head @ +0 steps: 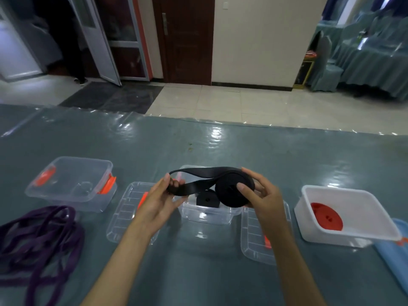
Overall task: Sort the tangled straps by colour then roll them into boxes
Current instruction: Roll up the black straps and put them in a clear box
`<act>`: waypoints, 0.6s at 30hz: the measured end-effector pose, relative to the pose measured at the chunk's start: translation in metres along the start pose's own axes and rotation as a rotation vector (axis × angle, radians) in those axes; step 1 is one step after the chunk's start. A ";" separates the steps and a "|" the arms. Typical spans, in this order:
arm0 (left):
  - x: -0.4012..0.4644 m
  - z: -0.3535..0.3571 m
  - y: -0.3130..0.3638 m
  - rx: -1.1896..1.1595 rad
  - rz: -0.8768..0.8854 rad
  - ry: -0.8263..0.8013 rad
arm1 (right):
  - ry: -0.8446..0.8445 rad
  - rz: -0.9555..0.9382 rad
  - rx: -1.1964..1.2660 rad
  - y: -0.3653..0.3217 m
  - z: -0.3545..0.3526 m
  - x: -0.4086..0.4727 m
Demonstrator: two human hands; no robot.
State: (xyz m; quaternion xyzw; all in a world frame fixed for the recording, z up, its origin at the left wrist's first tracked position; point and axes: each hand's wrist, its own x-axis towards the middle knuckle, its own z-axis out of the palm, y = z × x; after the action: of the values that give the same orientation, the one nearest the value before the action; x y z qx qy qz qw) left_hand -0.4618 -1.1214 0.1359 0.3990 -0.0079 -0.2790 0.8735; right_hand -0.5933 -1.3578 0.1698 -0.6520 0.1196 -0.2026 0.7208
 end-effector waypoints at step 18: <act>-0.009 0.141 -0.011 1.221 0.250 -0.280 | -0.375 -0.075 -0.071 -0.023 -0.059 0.020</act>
State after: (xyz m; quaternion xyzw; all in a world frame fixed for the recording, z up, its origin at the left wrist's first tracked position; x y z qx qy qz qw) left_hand -0.5081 -1.2203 0.2257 0.7807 -0.3261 -0.1696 0.5054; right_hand -0.6048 -1.4208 0.1872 -0.7074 -0.0342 -0.1000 0.6988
